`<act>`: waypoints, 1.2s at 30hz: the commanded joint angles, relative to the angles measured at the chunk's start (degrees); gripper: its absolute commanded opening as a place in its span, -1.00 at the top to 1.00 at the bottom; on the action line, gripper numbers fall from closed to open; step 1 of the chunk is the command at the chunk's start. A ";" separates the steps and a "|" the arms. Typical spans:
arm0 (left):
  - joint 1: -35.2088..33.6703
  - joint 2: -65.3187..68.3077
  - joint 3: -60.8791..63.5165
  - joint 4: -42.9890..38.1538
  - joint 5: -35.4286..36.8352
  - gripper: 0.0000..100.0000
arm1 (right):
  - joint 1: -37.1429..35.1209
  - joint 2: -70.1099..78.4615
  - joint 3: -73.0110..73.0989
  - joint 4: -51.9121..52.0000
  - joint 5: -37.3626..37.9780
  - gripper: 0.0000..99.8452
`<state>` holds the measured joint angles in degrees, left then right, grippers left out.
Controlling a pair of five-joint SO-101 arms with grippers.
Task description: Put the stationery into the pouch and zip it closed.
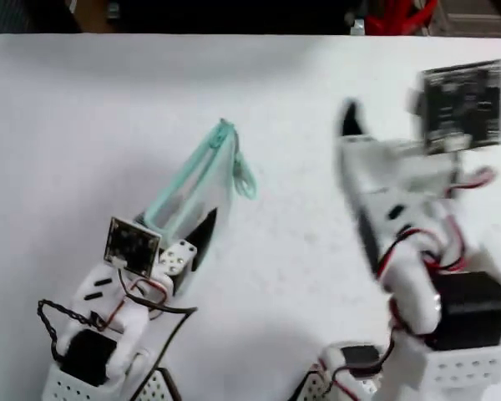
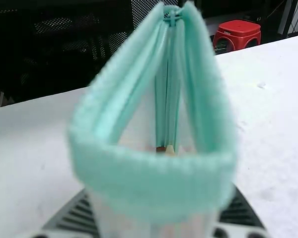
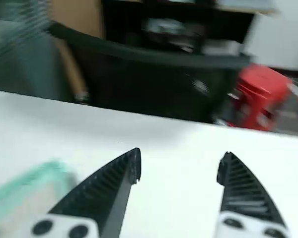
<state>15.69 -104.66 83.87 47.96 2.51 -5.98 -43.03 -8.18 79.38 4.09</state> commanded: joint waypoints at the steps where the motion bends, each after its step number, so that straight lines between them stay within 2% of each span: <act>1: -0.48 -0.13 -0.35 0.00 0.62 0.59 | 12.53 -0.04 0.70 1.71 0.79 0.52; 8: -0.48 -0.13 -0.09 -0.09 0.53 0.60 | 26.95 11.12 10.11 -2.59 0.88 0.52; 12: -0.48 -0.13 0.00 -0.09 0.35 0.69 | 35.65 24.04 10.81 -3.47 0.79 0.52; 15: -0.48 -0.13 0.00 0.09 0.35 0.66 | 39.96 36.88 10.55 -4.35 0.79 0.52; 20: -0.48 -0.13 0.00 0.26 0.35 0.65 | 43.12 57.19 6.24 -11.03 0.79 0.53; 24: -0.48 -0.13 0.09 0.35 0.35 0.65 | 43.74 70.02 -1.05 -9.19 0.79 0.54; 30: -0.40 -0.13 0.09 0.35 0.35 0.65 | 43.12 81.10 -11.16 -3.03 0.79 0.83; 36: -0.13 -0.13 0.97 -0.18 0.26 0.65 | 43.56 85.76 -16.09 -2.07 0.79 0.97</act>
<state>15.69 -104.84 84.66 47.87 2.51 37.98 41.54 -21.98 77.10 4.26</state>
